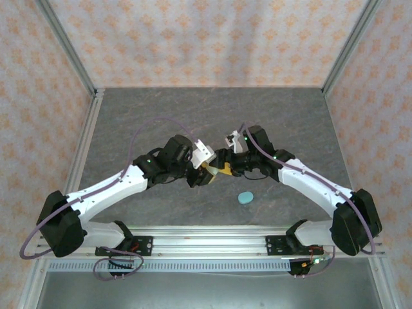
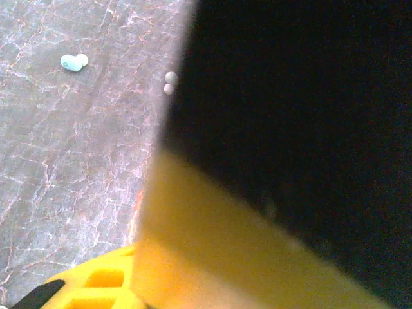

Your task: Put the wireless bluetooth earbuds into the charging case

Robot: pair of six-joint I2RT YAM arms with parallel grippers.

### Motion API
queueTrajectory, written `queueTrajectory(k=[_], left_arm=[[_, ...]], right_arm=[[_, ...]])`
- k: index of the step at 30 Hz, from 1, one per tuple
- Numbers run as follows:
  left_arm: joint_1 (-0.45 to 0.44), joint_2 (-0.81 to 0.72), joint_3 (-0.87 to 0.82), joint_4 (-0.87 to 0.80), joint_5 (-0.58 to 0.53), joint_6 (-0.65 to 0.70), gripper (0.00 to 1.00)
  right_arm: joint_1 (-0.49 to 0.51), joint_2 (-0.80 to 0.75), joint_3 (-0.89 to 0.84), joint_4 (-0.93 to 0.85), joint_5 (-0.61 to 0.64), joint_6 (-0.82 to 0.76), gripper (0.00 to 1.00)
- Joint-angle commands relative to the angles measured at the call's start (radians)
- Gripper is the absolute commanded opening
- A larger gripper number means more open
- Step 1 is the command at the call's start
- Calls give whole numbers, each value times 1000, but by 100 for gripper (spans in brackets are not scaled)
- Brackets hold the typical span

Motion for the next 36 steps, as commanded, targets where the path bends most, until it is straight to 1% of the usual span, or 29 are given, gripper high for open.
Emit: queueTrajectory(k=[1,6,8,14,16,18,21,24,26,28,31,34,36], left_arm=[[-12,-16,28,31,19,10,31],[-11,-19,30,32,2,7,31],[-11,-17,36,33,-6,8,31],[-8,-23,49,34,-41,16,34],[-5,-28,51,37,-70,6,40],[0,-29,65,19,-101,-12,48],[8,-29,100,-14,-100,-47,59],[14,-39,129,-37,-112,-80,66],[17,-53,145,-51,-153,-106,71],[25,-64,162,-71,-183,-133,74],[34,-71,205,-135,-202,-133,79],[38,-80,266,-223,-265,-105,87],[39,-94,298,-281,-327,-80,90]], right_arm=[[6,3,-9,18,-29,-10,70],[6,2,-11,20,-52,-3,47],[6,3,-12,29,-63,9,40],[6,-5,-11,46,-68,52,23],[6,-8,-8,49,-55,77,18],[6,-10,-2,60,-41,110,15],[6,-11,-5,103,-14,172,11],[6,-6,-19,154,23,252,7],[3,1,-24,174,49,301,6],[-2,7,-31,194,67,334,6],[-15,17,-24,204,70,359,6],[-29,22,-11,211,87,381,5],[-44,23,-3,230,102,408,2]])
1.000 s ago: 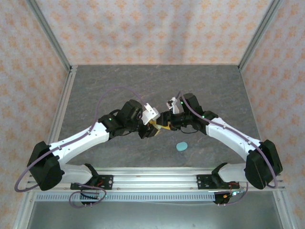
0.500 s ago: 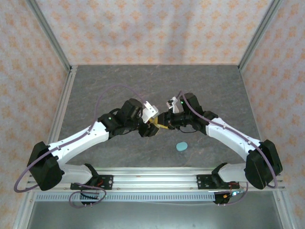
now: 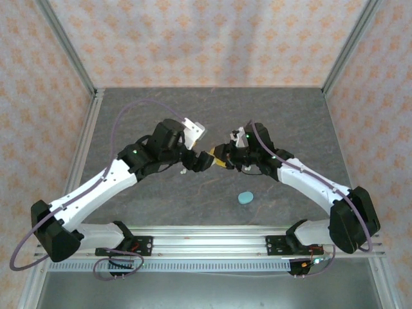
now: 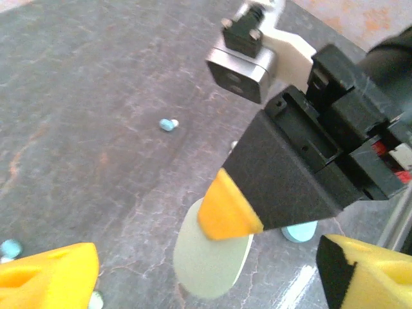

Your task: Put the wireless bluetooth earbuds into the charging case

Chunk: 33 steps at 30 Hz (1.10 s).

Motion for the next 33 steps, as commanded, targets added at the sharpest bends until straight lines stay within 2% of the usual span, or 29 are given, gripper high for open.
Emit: queueTrajectory(k=[1,5,7,9,11,14,18,21,23,27,33], left_arm=[[6,-51,64,-133,-144,30,90],[44,-126,-4,-90,-176,13,89],[76,-167,-66,-33,-213,-52,88],[127,-200,-126,18,-199,-111,87],[178,-238,-193,94,-91,-130,83],[182,-297,-293,233,23,-73,83],[183,-334,-361,337,98,-26,85],[183,-333,-379,412,195,-54,87],[183,-327,-410,538,273,-96,87],[185,-298,-466,732,361,-142,87],[210,-223,-442,847,483,-172,78]], right_arm=[[-26,6,18,83,41,77,1],[-54,8,16,210,37,176,0],[-61,7,16,258,28,221,0],[-64,6,15,291,22,260,0],[-65,-1,17,315,17,296,0],[-65,-6,20,345,11,340,0],[-65,-17,23,384,10,386,0],[-65,-22,19,411,12,414,0],[-65,-21,13,445,9,443,0],[-65,-22,5,524,-5,511,0],[-65,-34,24,535,-64,544,0]])
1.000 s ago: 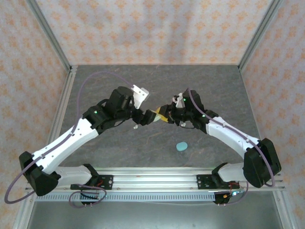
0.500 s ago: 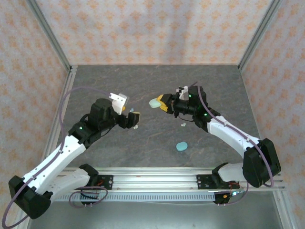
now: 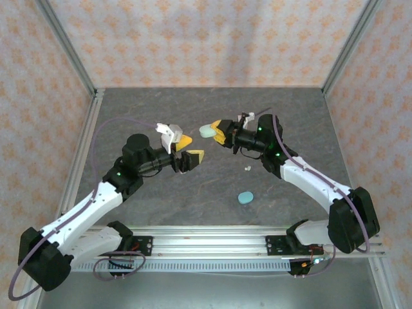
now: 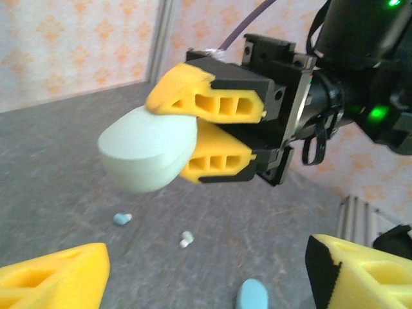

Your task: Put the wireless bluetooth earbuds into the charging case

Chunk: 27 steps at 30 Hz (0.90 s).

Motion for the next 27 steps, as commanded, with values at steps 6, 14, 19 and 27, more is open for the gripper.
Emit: queueTrajectory(k=[6,14,19,27], left_arm=[[47,87,41,224,181,-73,70],[52,138,43,337,215,-138,64],[51,144,57,343,227,-145,58],[51,161,69,370,246,-166,46]], right_arm=[[-3,-53,31,85,-95,59,0],[-3,-70,42,105,-145,78,0],[-3,-73,44,120,-163,86,0],[-2,-77,46,130,-180,88,0]])
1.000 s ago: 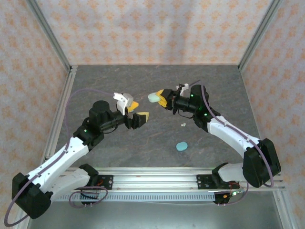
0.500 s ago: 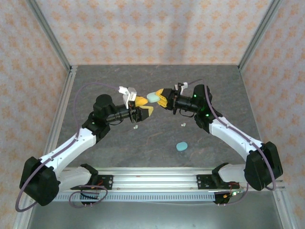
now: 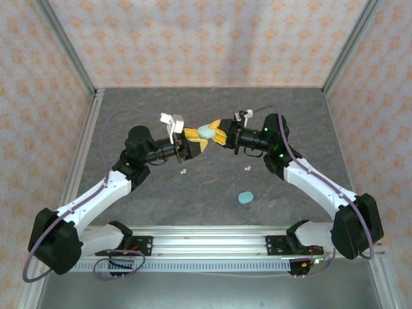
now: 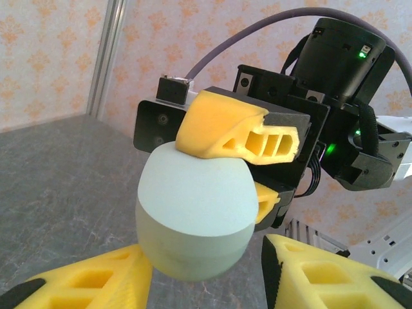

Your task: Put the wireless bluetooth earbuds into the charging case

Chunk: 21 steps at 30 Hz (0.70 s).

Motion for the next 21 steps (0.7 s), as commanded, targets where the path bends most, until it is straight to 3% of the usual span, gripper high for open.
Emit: queueTrajectory(k=[1,21], left_arm=[[4,8,41,78,40,-18,45],[3,36,67,100,57,-29,46]], right_arm=[[-3,-28,35,58,-35,17,0],[0,-24,32,55,-47,12,0]])
